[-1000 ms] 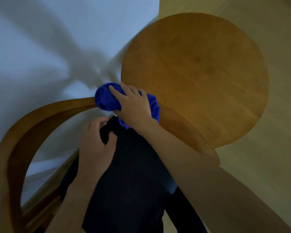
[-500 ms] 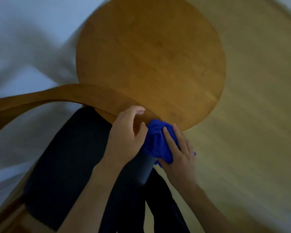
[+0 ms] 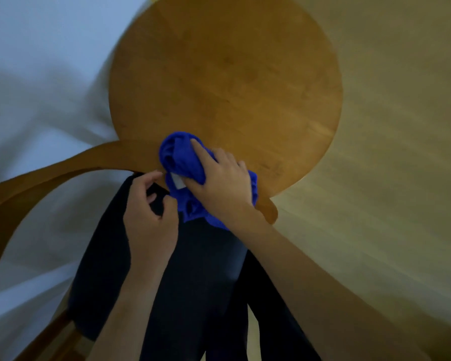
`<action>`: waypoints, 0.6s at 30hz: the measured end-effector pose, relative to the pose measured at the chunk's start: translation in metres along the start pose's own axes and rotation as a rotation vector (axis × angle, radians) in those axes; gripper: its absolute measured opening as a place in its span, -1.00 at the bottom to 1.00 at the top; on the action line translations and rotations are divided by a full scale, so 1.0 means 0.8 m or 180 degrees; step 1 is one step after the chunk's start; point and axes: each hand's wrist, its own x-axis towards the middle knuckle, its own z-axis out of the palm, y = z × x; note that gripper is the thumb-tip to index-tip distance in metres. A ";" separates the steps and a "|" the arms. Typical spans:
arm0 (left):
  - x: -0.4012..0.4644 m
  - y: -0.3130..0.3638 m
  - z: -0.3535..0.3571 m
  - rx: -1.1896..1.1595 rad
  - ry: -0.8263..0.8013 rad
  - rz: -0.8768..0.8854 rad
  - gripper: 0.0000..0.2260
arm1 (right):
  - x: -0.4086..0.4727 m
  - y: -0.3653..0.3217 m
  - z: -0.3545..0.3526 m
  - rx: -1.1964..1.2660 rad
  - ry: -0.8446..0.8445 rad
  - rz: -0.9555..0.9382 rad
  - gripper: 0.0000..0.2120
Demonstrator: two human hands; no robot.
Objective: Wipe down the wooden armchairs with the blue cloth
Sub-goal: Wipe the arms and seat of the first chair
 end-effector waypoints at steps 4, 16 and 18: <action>0.007 0.004 0.021 0.0072 -0.0253 0.0086 -0.67 | -0.074 0.068 -0.028 0.0374 -0.0021 0.0769 -0.38; -0.022 -0.003 0.028 -0.0286 -0.0196 -0.0281 -0.64 | 0.027 0.033 -0.024 0.1087 -0.0821 0.0786 -0.54; -0.013 -0.013 0.014 -0.0349 -0.0051 -0.0353 -0.62 | 0.078 -0.008 -0.005 0.0978 -0.1112 0.0308 -0.56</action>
